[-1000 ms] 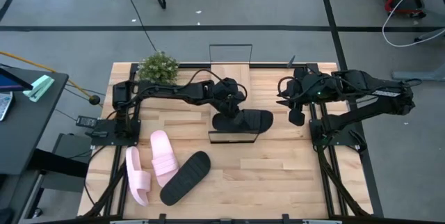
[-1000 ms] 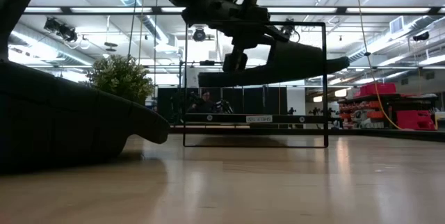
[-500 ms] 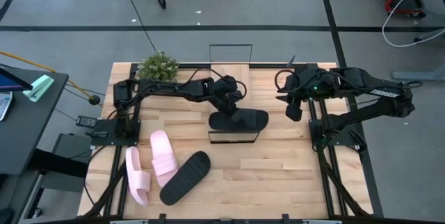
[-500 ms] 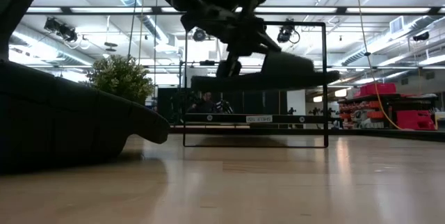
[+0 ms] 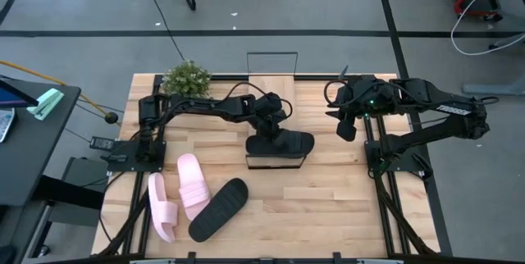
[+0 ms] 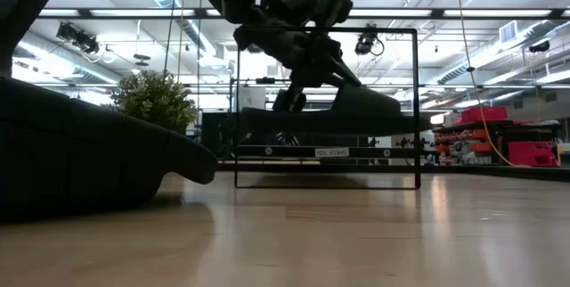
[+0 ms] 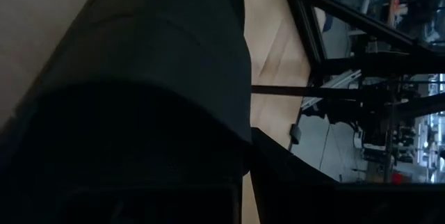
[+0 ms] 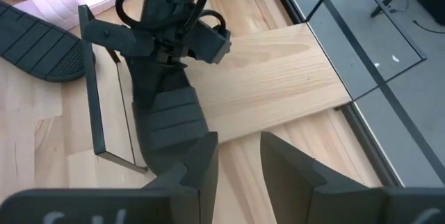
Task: Pick and place slides into the shelf
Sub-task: Put the left black slipper on the shelf, then put the black slipper on the shelf
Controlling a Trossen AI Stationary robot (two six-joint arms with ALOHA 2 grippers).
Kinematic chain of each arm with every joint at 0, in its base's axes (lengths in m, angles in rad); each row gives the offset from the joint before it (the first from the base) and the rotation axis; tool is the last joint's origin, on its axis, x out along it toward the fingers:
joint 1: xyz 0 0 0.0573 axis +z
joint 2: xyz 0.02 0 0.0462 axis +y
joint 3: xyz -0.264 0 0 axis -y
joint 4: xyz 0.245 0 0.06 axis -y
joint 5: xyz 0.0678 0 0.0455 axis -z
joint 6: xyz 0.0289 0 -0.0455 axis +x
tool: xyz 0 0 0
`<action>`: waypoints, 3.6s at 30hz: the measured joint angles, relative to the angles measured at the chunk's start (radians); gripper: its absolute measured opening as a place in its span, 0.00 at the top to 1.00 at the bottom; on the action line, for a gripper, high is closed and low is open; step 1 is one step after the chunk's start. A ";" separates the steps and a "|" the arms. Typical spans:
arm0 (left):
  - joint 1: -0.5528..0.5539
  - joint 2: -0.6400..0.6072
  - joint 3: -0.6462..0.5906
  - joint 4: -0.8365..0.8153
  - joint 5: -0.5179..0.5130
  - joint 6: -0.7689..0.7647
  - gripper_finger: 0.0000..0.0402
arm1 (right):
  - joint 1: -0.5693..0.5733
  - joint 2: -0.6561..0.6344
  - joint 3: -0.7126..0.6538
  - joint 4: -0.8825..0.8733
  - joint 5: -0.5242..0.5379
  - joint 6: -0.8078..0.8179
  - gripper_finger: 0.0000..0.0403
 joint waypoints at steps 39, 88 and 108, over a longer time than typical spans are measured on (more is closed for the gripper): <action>-0.085 0.003 0.000 -0.011 -0.149 -0.157 0.90 | 0.000 0.000 0.000 -0.018 0.000 -0.013 0.72; -0.039 -0.005 0.000 -0.193 -0.056 -0.116 0.34 | 0.000 0.000 0.000 -0.023 -0.003 0.014 0.72; 0.057 -0.273 -0.001 -0.498 -0.295 0.142 0.34 | 0.000 0.000 0.000 -0.027 -0.003 -0.003 0.72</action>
